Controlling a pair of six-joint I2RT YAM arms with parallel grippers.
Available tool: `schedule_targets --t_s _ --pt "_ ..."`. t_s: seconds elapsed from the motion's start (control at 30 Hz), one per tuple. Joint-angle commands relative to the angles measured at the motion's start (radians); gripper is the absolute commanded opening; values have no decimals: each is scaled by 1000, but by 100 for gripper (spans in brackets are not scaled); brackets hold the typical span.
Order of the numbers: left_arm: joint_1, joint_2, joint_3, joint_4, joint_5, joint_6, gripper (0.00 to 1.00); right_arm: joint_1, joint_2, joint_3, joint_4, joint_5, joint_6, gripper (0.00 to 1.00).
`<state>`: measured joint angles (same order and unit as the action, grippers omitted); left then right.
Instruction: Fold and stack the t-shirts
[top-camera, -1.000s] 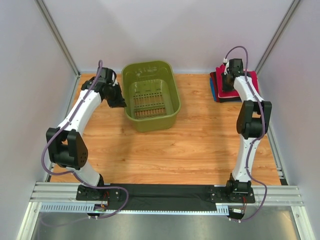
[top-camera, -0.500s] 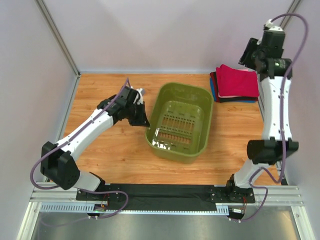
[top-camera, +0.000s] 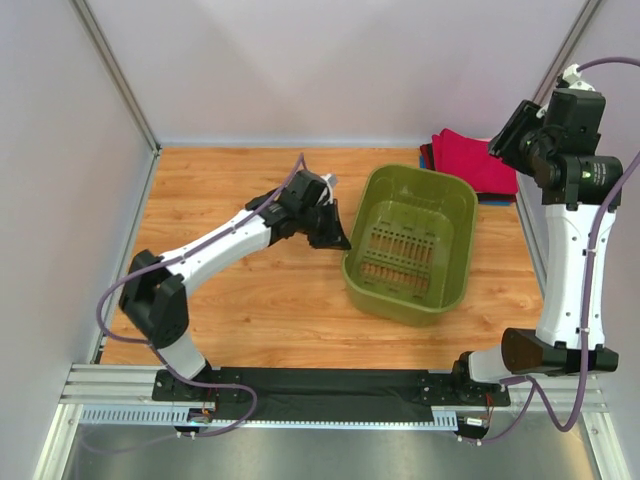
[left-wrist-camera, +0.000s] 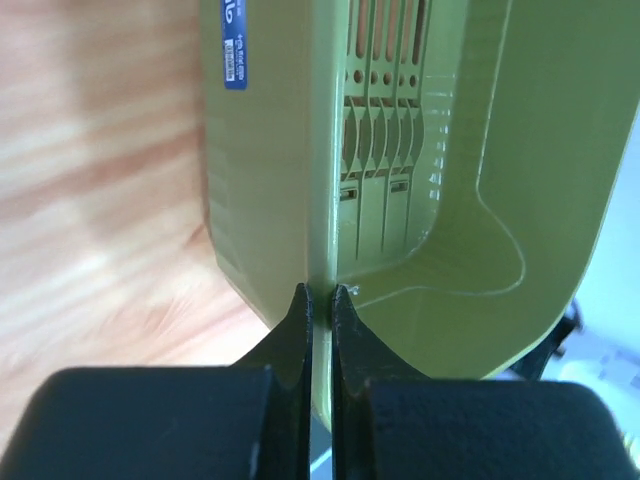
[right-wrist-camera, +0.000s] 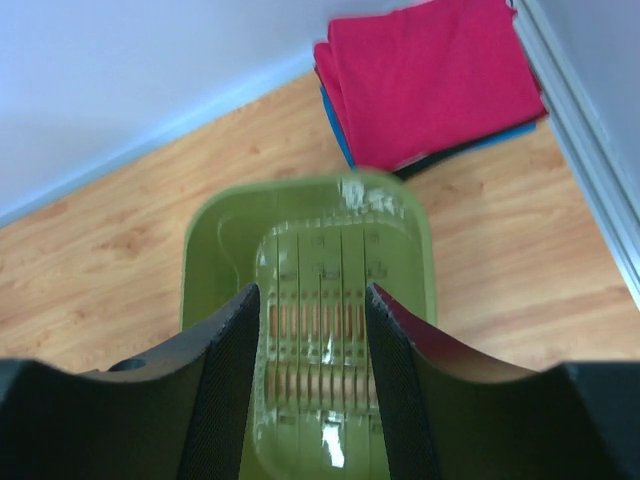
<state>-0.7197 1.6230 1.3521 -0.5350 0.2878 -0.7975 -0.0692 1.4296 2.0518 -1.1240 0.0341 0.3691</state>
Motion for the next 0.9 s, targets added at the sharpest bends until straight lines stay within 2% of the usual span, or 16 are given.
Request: schedule_targets --t_s 0.0,0.23,0.27,0.33,0.37,0.47,0.5,0.57,0.67,0.73,0.77,0.87 --pt "-47 78 139 125 36 -107 0 -6 -46 -21 -86 10 44 48" --pt "-147 184 217 208 103 -206 0 -4 -95 -120 -105 -3 39 48" --pt "-156 202 229 217 117 -215 3 -4 -107 -145 -100 -10 42 48" --pt "-184 210 231 249 158 -227 13 0 -116 -221 -91 -14 48 48" --pt "-190 199 222 260 168 -226 25 5 -124 -249 -86 -16 54 48" --pt "-198 137 182 265 172 -191 41 52 -127 -349 -60 -19 63 48" --pt "-195 115 177 250 160 -171 47 102 -123 -372 -37 -19 70 47" --pt "-176 42 157 169 117 -102 50 144 -97 -400 -17 -63 82 45" --pt "-118 -82 87 69 39 -72 51 265 -28 -362 4 -63 114 40" --pt "-49 -153 12 3 -24 -68 51 392 20 -334 16 -36 146 40" --pt "-26 -226 -13 -22 -54 -63 51 473 78 -309 18 -4 160 40" --pt "74 -376 -111 -111 -165 -39 52 599 205 -279 9 35 209 39"
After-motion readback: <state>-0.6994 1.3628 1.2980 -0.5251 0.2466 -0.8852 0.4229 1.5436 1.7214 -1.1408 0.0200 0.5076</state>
